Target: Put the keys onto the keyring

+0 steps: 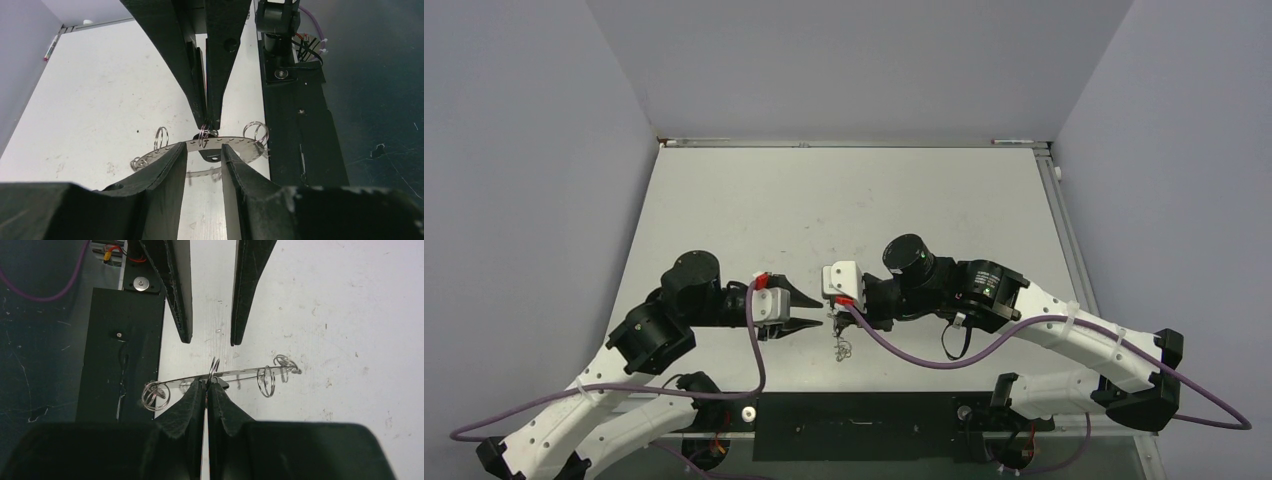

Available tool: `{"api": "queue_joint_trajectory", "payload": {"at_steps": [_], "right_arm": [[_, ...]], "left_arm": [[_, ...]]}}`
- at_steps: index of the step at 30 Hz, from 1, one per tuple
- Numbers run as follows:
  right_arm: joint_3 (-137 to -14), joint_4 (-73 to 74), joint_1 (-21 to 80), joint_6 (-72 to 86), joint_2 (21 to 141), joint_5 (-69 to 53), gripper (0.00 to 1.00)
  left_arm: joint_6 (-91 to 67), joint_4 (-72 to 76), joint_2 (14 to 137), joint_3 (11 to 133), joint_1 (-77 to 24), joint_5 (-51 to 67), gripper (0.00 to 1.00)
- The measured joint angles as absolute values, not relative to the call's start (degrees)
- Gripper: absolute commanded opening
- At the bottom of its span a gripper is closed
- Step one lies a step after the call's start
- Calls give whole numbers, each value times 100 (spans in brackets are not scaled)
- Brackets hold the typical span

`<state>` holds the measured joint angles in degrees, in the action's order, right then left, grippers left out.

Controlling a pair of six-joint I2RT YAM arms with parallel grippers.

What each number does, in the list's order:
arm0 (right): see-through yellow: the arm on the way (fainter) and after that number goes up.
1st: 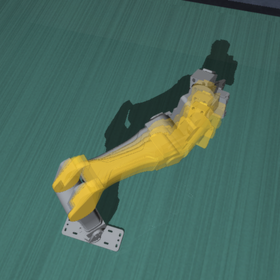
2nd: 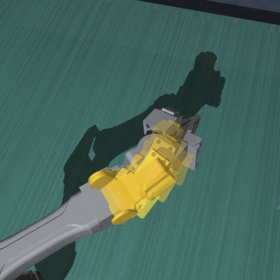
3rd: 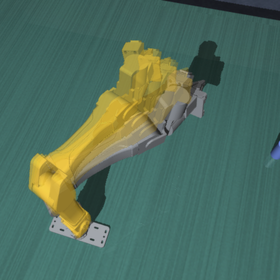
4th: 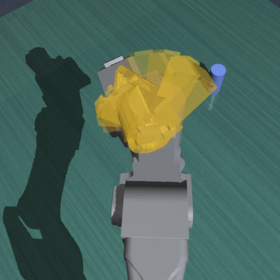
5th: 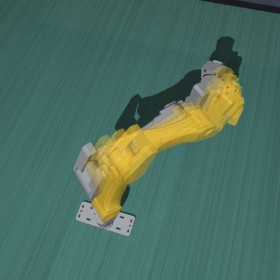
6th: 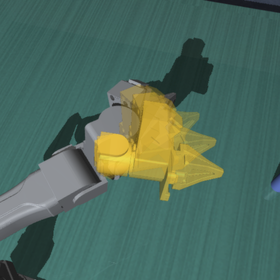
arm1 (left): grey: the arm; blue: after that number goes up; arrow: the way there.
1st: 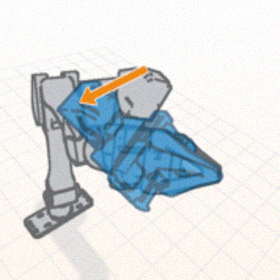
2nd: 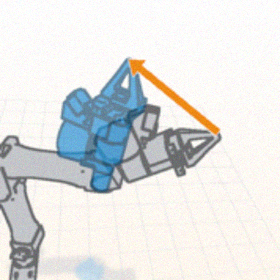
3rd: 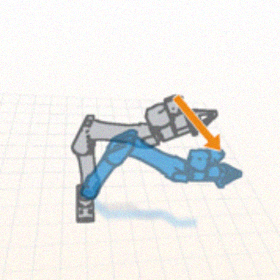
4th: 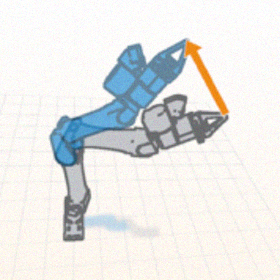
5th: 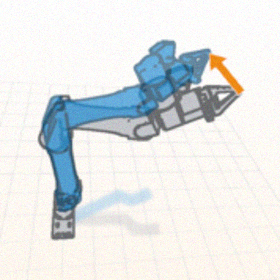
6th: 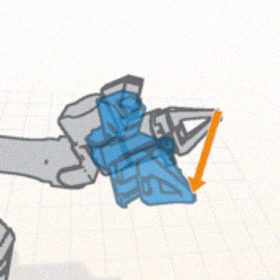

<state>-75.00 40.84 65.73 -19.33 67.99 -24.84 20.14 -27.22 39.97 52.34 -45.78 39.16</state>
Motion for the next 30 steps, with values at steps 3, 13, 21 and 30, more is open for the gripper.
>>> {"api": "queue_joint_trajectory", "payload": {"at_steps": [3,13,21,30], "right_arm": [[-7500,4084,6573,-1935,6799,-2484,5],[-7500,4091,6611,-1933,6799,-2486,5],[-7500,4143,6615,-1933,6799,-2484,5],[-7500,4110,6615,-1933,6796,-2462,5]], "left_arm": [[1997,-2674,4047,5234,-4578,3931,28],[1855,-2309,4252,5175,-4580,3894,22],[1846,-2287,4324,5172,-4604,3953,24],[1846,-2276,4270,5035,-4609,4025,29]]}}
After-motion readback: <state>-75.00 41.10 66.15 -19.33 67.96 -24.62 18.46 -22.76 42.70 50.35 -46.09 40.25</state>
